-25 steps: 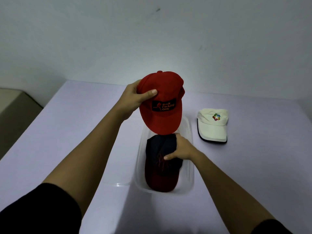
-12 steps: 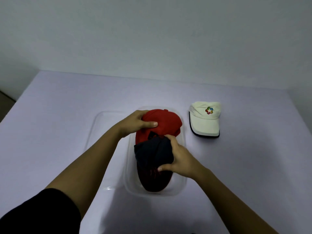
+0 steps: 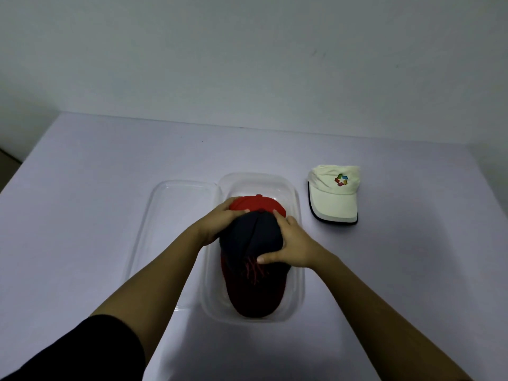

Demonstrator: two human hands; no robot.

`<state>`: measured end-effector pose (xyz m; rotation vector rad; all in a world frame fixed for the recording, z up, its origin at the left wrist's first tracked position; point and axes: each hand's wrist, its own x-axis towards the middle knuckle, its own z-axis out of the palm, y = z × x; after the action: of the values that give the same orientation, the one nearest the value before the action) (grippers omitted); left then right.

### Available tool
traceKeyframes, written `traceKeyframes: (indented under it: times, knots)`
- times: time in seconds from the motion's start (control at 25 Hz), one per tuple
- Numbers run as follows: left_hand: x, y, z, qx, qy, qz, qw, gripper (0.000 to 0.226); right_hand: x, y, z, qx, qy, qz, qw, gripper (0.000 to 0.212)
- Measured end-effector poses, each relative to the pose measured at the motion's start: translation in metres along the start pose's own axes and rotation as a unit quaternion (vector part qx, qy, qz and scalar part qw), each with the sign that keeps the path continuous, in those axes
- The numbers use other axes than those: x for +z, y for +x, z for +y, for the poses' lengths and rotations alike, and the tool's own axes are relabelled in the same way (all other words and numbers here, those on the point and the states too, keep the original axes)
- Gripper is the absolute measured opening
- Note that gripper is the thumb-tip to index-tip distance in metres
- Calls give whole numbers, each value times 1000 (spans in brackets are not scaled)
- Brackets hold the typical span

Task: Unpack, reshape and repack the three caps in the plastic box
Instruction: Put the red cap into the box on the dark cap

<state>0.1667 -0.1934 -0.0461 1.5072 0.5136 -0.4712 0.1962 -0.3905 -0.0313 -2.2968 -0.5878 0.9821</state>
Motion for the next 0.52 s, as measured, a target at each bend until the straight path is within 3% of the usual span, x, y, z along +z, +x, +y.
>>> traceKeyframes:
  times: [0.2,0.36,0.52]
  knots:
    - [13,-7,-1,48,132,70,988,66,13,3,2,15,18,15,1000,124]
    - [19,-9,0,88,227,105,964,65,18,4,2,-4,7,3,1000,115]
    - [21,-7,22,147,304,158,928,67,-4,-7,4,-67,-6,65,996,115]
